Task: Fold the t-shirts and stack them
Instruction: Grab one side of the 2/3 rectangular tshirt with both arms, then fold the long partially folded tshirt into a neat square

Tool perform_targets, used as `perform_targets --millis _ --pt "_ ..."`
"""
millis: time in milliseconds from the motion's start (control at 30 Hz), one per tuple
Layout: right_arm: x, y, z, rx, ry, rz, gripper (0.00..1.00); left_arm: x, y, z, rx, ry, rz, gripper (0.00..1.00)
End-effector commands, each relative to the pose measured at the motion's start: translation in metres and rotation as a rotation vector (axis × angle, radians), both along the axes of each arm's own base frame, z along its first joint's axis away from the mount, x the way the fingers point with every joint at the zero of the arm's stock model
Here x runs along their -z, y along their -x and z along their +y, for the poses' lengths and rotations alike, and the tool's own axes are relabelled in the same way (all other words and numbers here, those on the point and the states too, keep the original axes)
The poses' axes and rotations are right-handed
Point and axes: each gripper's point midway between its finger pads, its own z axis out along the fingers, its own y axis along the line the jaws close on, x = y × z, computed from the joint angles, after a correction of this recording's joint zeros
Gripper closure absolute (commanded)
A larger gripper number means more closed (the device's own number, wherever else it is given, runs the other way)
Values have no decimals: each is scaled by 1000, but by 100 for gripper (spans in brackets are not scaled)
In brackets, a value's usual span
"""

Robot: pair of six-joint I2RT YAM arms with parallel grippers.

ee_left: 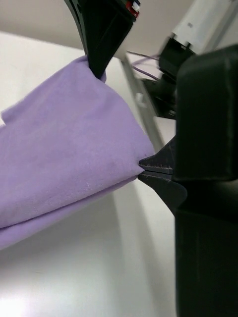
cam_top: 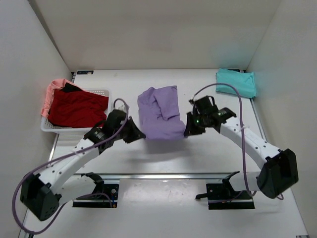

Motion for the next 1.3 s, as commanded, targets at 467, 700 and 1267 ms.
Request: perform_targets --millis 467,700,1267 --pt "42 111 -3 -134 -72 298 100 77 112 45 17 10 335 100" --pt "-9 2 2 -131 -51 176 100 19 3 45 -20 0 219 100" --pt "14 -228 -8 19 81 104 39 12 -239 32 -86 33 120 52"
